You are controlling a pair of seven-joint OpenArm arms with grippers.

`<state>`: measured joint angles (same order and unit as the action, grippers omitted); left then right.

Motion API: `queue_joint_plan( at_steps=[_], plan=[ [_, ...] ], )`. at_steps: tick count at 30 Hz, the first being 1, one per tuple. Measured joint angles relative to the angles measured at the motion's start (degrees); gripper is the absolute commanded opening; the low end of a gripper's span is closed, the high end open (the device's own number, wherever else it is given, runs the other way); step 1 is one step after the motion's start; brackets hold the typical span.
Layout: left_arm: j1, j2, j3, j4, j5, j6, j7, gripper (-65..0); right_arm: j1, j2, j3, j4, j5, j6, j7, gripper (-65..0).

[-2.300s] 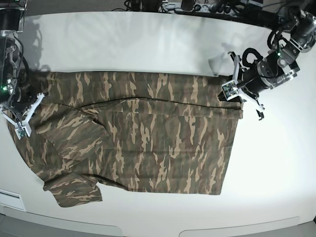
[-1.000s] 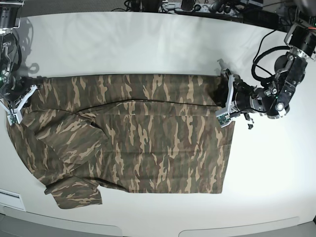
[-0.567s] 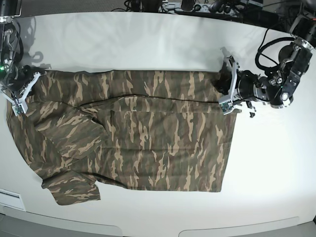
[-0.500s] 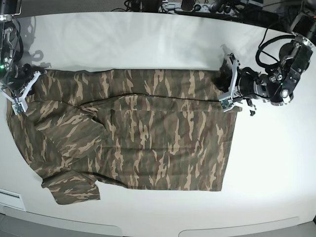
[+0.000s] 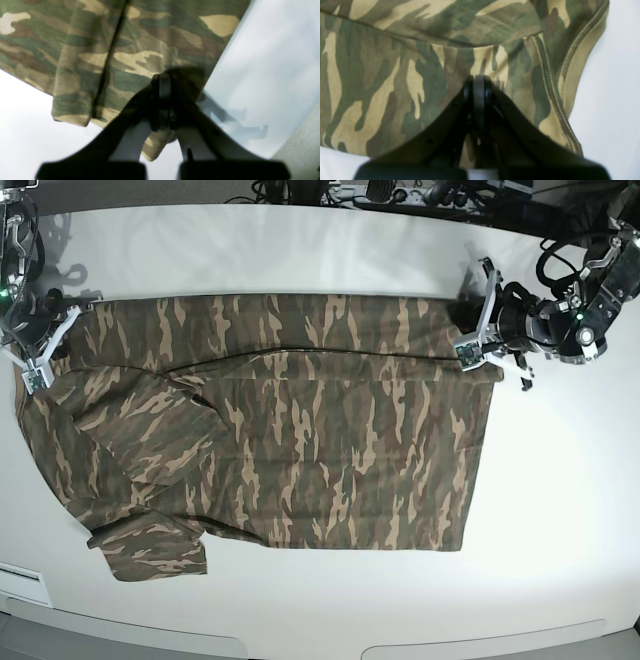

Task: Fold the T-shirt properly
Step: 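Grasp the shirt's side edges with both grippers, then pull the grasped edges toward the robot with both grippers and release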

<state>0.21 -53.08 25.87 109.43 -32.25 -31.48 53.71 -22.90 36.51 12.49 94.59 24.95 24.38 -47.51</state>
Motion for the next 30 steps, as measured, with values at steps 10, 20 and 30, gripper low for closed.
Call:
queue_joint_plan(
  at_steps=[10, 20, 30],
  plan=[
    [3.21, -0.44, 0.04, 4.98, 0.79, -0.02, 1.84, -65.0, -10.47, -0.17, 0.02, 9.75, -5.53, -3.74, -1.88, -65.0],
    [7.91, -0.96, 0.17, 9.51, 0.79, -0.07, 2.01, -65.0, -15.19, -0.13, -0.04, 10.05, -12.26, -11.23, -0.50, -65.0],
    [9.79, -3.17, 0.37, 11.56, 2.16, 0.00, 2.47, -65.0, -19.12, -0.04, -0.11, 10.05, -15.56, -17.55, -1.86, -65.0]
  ],
)
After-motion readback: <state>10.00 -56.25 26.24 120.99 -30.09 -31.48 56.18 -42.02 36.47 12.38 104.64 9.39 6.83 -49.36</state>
